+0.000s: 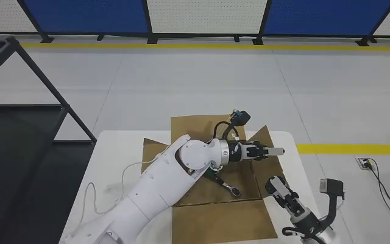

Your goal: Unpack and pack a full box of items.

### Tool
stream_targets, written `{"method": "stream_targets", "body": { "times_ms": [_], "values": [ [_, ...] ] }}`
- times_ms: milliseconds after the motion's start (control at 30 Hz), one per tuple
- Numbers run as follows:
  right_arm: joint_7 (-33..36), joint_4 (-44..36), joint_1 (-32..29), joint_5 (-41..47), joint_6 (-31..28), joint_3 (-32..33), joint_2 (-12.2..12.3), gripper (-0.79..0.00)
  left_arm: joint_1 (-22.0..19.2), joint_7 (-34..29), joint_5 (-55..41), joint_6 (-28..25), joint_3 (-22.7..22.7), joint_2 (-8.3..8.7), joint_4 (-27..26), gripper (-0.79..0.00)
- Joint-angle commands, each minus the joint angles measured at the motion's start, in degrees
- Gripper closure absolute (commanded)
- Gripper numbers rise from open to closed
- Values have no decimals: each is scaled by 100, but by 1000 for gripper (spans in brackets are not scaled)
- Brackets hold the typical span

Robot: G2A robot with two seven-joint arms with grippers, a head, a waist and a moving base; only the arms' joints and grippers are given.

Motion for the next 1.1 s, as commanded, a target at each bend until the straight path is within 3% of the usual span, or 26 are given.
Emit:
{"method": "stream_targets", "body": {
  "times_ms": [0, 200, 367, 567, 733, 1067],
  "values": [
    [-95, 34, 1, -50, 75, 18, 5, -785, 18, -43, 57, -39, -54, -1, 14, -785],
    [-364, 144, 69, -143, 418, 73, 15, -785, 245, -127, 346, -281, -430, 170, -342, -785],
    [-341, 400, 259, 29, 534, 147, 34, -785, 927, -24, 882, -282, -1204, 588, -1212, -785],
    [-319, 785, 377, 241, 579, 312, 61, -785, 2485, 114, 1723, 18, -2745, 1197, -3166, -785],
    [-341, 885, 440, 359, 619, 314, 65, -785, 3999, 240, 2074, 193, -3899, 1504, -4762, -785],
    [-341, 885, 440, 359, 619, 314, 65, -785, 3999, 240, 2074, 193, -3899, 1504, -4762, -785]
  ]
}}
